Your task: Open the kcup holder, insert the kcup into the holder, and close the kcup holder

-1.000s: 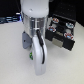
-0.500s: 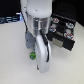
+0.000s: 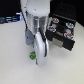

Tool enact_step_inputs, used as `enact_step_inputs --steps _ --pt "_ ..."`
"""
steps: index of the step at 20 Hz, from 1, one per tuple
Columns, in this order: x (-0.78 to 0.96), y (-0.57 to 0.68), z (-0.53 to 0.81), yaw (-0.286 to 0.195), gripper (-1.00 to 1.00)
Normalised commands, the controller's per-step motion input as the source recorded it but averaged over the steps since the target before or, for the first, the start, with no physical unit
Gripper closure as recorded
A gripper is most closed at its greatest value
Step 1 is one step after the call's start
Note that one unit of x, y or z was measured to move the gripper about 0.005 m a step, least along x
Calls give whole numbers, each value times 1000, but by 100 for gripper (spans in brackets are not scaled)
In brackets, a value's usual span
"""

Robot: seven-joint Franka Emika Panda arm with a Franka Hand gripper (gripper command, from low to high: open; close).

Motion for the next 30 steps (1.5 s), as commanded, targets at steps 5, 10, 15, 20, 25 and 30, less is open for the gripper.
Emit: enact_step_inputs --steps 5,10,15,20,25,30 --pt "99 -122 -127 -89 -100" --pt "115 -183 -194 -145 -100" --pt "29 -211 -172 -116 -100" --pt "-5 -139 -104 -64 -100" --pt "141 -68 -18 -68 -100" --pt "151 -19 4 -65 100"
